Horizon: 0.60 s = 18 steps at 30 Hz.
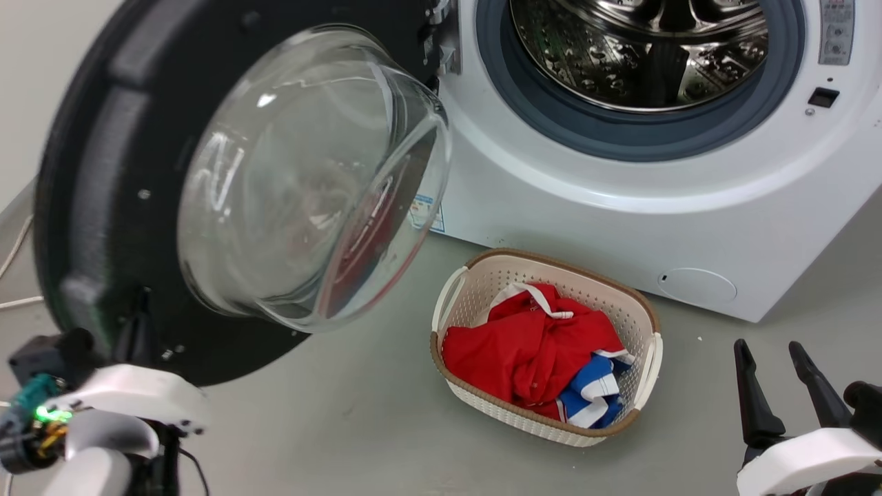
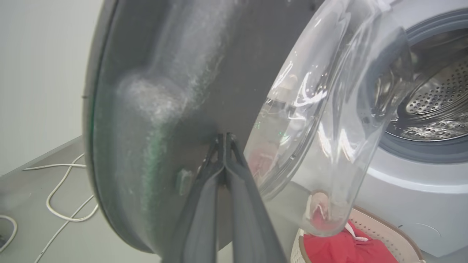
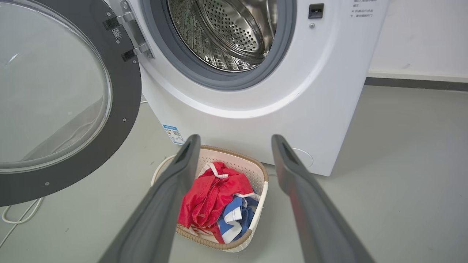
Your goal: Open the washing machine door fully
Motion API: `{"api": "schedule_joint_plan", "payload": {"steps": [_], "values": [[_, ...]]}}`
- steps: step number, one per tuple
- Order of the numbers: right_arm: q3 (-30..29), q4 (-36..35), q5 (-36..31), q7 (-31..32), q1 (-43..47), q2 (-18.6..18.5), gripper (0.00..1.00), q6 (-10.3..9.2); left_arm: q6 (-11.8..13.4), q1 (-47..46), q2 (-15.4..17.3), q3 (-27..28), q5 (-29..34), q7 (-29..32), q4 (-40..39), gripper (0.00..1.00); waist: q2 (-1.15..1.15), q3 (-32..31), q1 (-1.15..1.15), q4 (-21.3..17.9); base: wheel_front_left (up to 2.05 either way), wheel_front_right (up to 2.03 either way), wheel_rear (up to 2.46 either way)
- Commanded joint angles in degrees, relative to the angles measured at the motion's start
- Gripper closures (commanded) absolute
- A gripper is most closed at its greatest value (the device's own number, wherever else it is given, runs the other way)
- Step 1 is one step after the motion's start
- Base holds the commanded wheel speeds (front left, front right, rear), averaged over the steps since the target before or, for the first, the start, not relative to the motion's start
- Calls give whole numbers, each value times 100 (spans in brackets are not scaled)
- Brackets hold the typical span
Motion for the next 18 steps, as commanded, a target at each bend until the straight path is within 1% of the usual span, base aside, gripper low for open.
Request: {"api": "schedule_joint_plan", "payload": {"steps": [1, 5, 8, 12, 18], "values": [[3, -30, -33, 4, -99, -35, 0, 1, -26, -159, 128, 157, -43, -59, 106, 100, 0, 82, 0, -47, 0, 0, 0], [15, -61, -25, 26, -190, -76, 0, 1, -195, -411, 306, 429, -216, -112, 483, 100, 0, 206, 0, -100, 0, 0, 0], [12, -68, -12, 43, -237, -101, 0, 1, -366, -615, 429, 584, -329, -145, 809, 100, 0, 271, 0, -137, 0, 0, 0], [4, -83, -8, 55, -267, -122, 0, 1, -545, -875, 587, 732, -439, -169, 1268, 100, 0, 327, 0, -182, 0, 0, 0], [4, -99, -3, 77, -315, -129, 0, 1, -817, -1190, 728, 846, -570, -205, 1919, 100, 0, 370, 0, -249, 0, 0, 0]]}}
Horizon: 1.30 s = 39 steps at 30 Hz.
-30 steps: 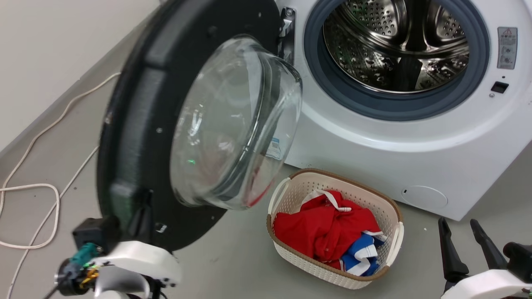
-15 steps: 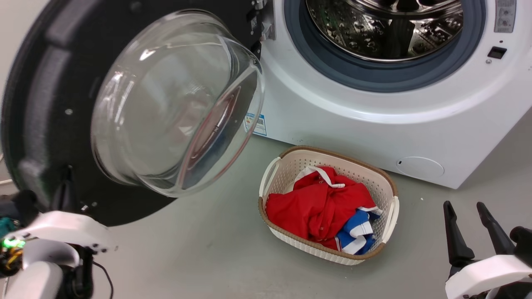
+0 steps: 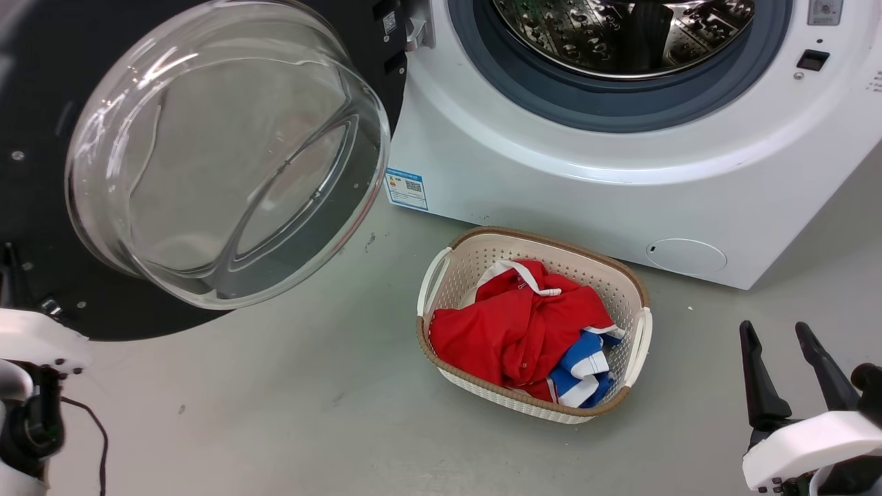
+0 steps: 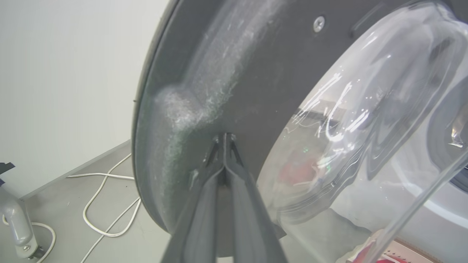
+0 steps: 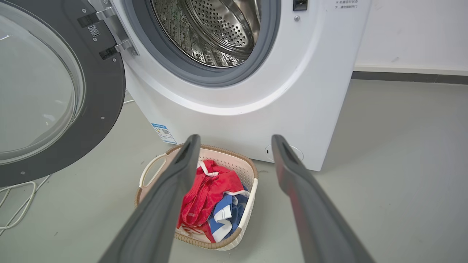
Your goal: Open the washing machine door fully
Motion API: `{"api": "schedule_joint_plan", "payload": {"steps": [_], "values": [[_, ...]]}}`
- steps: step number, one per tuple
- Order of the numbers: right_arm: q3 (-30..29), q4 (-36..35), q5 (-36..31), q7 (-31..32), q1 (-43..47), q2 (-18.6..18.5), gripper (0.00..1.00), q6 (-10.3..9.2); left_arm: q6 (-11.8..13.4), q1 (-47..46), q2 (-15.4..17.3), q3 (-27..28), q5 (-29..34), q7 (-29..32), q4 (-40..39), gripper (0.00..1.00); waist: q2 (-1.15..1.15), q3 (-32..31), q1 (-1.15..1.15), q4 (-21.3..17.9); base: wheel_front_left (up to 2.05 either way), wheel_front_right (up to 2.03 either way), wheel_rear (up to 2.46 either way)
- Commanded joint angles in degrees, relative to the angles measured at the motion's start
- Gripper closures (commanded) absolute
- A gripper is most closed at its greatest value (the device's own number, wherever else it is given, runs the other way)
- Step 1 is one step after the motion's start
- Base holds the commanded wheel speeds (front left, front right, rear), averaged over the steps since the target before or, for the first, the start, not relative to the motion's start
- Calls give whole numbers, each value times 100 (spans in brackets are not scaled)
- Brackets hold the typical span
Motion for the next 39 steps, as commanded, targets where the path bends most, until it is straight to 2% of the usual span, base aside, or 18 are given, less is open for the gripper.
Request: {"api": "schedule_joint_plan", "payload": {"steps": [1, 7, 12, 23, 30, 31, 32, 34, 35, 36, 39], "values": [[-1, -32, -3, 9, -103, -33, 0, 1, -40, -111, 69, 60, -32, -33, 155, 100, 0, 11, 0, -19, 0, 0, 0], [-30, -42, -8, 19, -54, -36, 0, 1, -202, -242, 15, 25, -66, -130, 572, 100, 0, -32, 0, -41, 0, 0, 0], [-25, -13, -16, 1, 50, 8, 0, 1, -154, 31, -105, -7, 15, -281, 553, 100, 0, -196, 0, -28, 0, 0, 0], [46, 135, 25, -87, 266, 100, 0, 1, 379, 1199, -566, -323, 570, -473, -580, 100, 0, -761, 0, 41, 0, 0, 0], [116, 149, 23, -132, 396, 115, 0, 1, 717, 1885, -744, -633, 817, -417, -1453, 100, 0, -1057, 0, -11, 0, 0, 0], [121, 145, 21, -138, 405, 115, 0, 1, 755, 1958, -767, -687, 833, -383, -1556, 97, 0, -1080, 0, -33, 0, 0, 0], [128, 147, 44, -147, 412, 115, 0, 1, 787, 2013, -793, -731, 852, -366, -1664, 76, 0, -1107, 0, -60, 0, 0, 0], [161, 155, 67, -156, 424, 116, 0, 1, 857, 2134, -827, -819, 890, -310, -1838, 47, 0, -1156, 0, -124, 0, 0, 0], [164, 163, 99, -169, 430, 117, 0, 1, 873, 2182, -840, -881, 912, -271, -1903, 18, 0, -1183, 0, -156, 0, 0, 0], [162, 163, 108, -175, 440, 116, 0, 1, 898, 2206, -857, -932, 947, -242, -1979, 0, 0, -1207, 0, -190, 0, 0, 0], [175, 164, 120, -191, 468, 117, 0, 1, 940, 2210, -864, -1073, 1044, -175, -2130, 0, 0, -1259, 0, -312, 0, 0, 0]]}}
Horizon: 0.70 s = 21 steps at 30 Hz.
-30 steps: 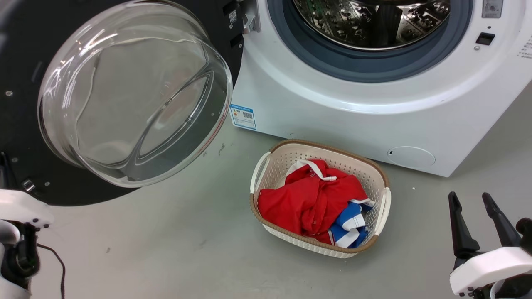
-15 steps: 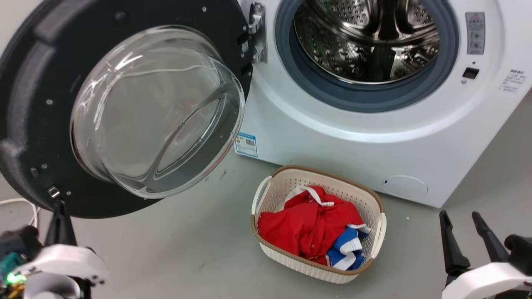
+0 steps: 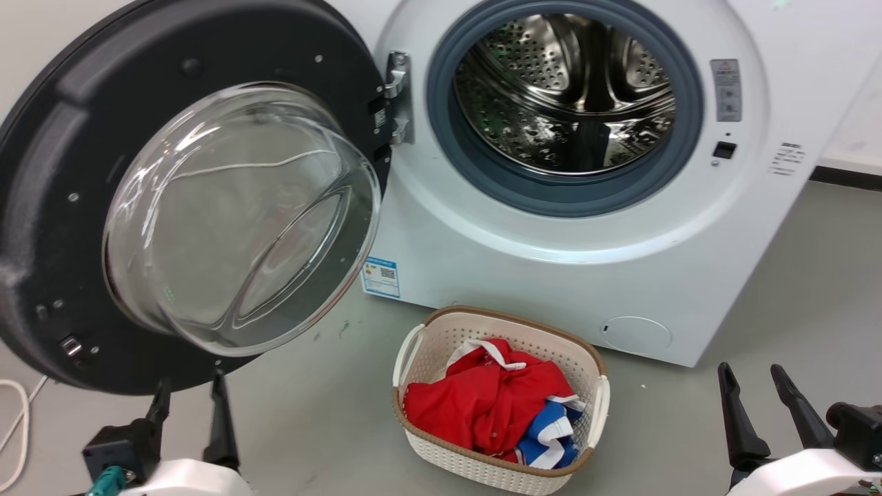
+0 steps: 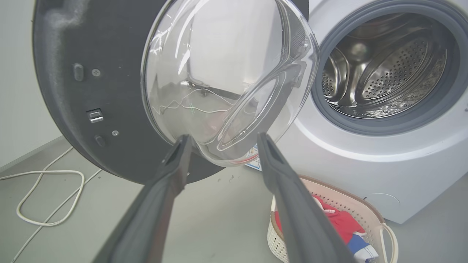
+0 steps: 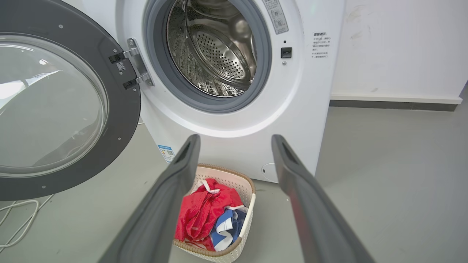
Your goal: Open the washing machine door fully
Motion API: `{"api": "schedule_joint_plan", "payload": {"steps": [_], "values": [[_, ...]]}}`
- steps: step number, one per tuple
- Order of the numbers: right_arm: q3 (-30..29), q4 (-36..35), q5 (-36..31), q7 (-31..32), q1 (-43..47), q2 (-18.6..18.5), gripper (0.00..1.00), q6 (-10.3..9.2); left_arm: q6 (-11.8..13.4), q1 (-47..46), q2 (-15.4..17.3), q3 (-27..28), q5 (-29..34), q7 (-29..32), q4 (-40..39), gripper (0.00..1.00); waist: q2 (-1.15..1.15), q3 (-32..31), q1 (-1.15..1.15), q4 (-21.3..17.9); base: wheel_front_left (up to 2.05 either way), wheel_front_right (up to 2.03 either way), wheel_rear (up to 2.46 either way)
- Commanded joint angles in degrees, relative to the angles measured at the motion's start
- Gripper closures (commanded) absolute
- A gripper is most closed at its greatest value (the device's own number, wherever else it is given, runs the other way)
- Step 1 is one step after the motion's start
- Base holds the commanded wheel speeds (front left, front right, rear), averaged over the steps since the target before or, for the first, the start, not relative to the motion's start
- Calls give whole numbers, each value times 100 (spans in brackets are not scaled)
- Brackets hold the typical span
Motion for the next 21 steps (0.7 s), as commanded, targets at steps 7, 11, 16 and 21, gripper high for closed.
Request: {"api": "schedule_joint_plan", "payload": {"steps": [7, 11, 16, 21], "values": [[61, -45, -59, -6, -45, 10, 0, 1, -20, -207, -58, -334, 248, 86, -50, 0, 0, -36, 0, -544, 0, 0, 0], [93, -63, -126, 32, -110, 9, 0, 1, -62, -367, -117, -503, 351, 100, 74, 0, 0, 16, 0, -942, 0, 0, 0], [185, -73, -261, 57, -175, 8, 0, 1, -114, -517, -174, -591, 432, 35, 297, 0, 0, 68, 0, -1505, 0, 0, 0], [241, -75, -322, 74, -212, -2, 0, 1, -125, -633, -206, -655, 496, -14, 496, 0, 0, 90, 0, -1967, 0, 0, 0]]}}
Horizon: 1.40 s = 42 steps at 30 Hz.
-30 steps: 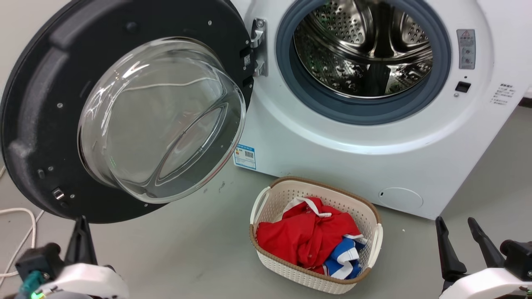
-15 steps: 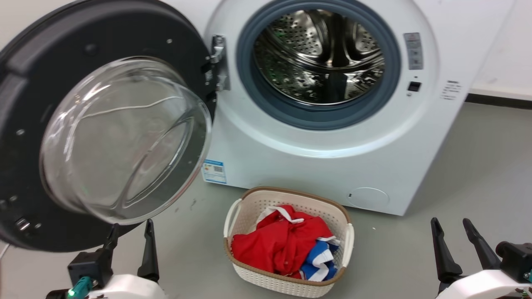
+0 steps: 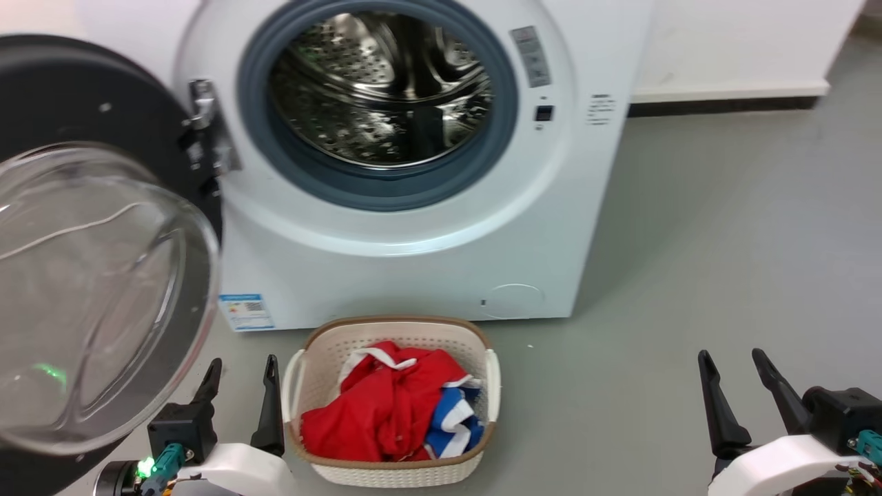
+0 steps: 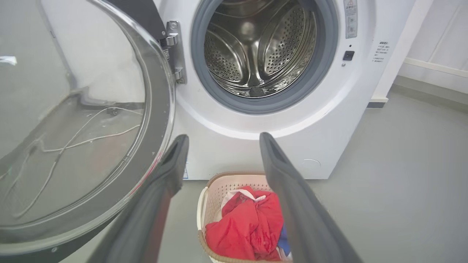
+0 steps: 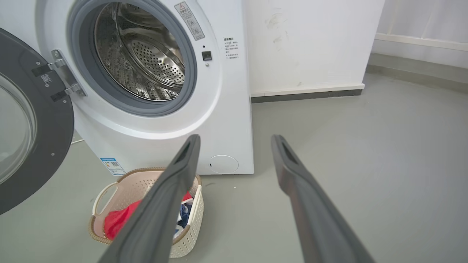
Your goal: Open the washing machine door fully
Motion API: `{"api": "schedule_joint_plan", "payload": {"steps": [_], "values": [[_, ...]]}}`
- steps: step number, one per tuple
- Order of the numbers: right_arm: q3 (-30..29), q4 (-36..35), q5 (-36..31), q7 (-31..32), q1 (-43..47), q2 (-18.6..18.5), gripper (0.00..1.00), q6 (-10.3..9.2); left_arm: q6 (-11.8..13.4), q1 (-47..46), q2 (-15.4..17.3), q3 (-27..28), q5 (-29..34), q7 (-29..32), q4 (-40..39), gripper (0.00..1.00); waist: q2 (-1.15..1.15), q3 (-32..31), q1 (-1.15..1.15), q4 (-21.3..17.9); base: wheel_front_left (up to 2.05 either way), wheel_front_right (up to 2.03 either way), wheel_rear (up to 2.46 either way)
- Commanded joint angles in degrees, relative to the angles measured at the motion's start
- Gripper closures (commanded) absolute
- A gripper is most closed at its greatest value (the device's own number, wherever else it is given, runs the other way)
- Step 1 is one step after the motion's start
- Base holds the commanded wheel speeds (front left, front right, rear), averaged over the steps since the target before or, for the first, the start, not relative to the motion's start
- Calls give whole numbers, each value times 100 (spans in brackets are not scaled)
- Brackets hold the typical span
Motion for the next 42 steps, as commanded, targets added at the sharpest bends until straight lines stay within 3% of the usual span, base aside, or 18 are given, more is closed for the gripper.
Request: {"api": "schedule_joint_plan", "payload": {"steps": [1, 9, 37, 38, 42], "values": [[27, -8, -18, -7, -73, -21, 0, 1, 22, -63, -28, -6, 24, -42, 34, 0, 0, 36, 0, -311, 0, 0, 0], [132, 20, 38, -21, -160, -151, 0, 1, 78, -83, -72, 38, 29, -121, 147, 0, 0, 87, 0, -588, 0, 0, 0], [375, 56, 204, -257, -269, -309, 0, 1, 101, -109, -187, 95, 61, -288, 160, 0, 0, 130, 0, -437, 0, 0, 0], [364, 73, 211, -233, -225, -274, 100, 0, 77, -56, -183, 82, 55, -251, 180, 100, 0, 129, 0, -437, 0, 0, 0], [369, 235, 380, -226, -137, -245, 100, 0, 26, 47, -301, 79, -74, -210, 285, 100, 0, 131, 0, -428, 0, 0, 0]]}}
